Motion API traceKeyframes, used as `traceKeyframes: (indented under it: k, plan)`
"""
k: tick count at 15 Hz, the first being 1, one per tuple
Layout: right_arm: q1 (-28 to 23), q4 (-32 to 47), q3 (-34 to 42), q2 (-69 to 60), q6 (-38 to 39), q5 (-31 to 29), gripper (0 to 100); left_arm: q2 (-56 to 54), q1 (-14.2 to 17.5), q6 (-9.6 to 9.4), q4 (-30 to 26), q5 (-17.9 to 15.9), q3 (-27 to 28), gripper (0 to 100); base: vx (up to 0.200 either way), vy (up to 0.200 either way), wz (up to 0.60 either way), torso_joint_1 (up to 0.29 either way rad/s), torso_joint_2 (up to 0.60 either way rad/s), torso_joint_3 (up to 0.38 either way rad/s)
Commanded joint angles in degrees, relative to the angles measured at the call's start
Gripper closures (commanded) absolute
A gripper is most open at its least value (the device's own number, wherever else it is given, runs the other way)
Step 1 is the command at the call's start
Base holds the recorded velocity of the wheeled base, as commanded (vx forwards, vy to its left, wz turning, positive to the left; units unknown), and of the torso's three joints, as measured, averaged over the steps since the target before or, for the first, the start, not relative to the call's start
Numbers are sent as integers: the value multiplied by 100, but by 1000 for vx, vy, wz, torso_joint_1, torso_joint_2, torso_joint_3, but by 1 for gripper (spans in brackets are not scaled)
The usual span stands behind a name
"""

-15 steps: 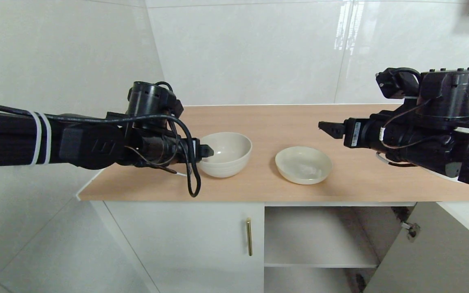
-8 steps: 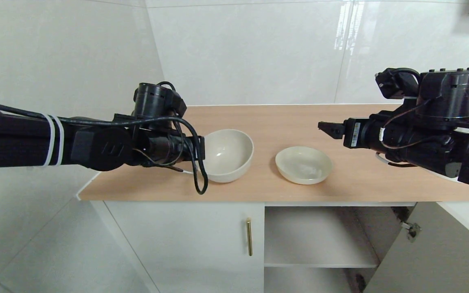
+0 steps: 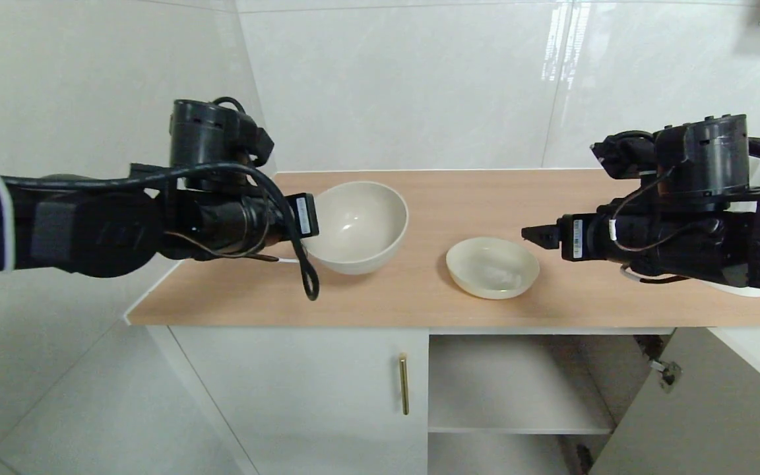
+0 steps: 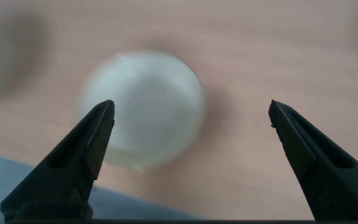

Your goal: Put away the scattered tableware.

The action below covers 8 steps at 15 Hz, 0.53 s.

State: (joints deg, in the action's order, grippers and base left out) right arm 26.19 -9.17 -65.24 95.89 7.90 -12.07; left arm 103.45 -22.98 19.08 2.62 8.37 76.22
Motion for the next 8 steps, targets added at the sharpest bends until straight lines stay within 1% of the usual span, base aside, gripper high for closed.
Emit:
traceKeyframes:
  k: [1, 3, 5, 8]
  plan:
    - [1, 381, -366, 176, 1, -199, 0, -870, -84, 8, 10, -11, -274, 100, 0, 0, 0, 0, 0, 0]
    - [1, 600, -507, 386, 1, -402, 0, -1055, -172, -1, 10, -11, -353, 100, 0, 0, 0, 0, 0, 0]
    - [-8, 644, -604, 650, 1, -612, 0, -1055, -207, -1, 10, -11, -362, 100, 0, 0, 0, 0, 0, 0]
    - [-8, 644, -683, 967, 10, -612, 0, -1029, -207, -1, 10, -20, -362, 100, 0, 0, 0, 0, 0, 0]
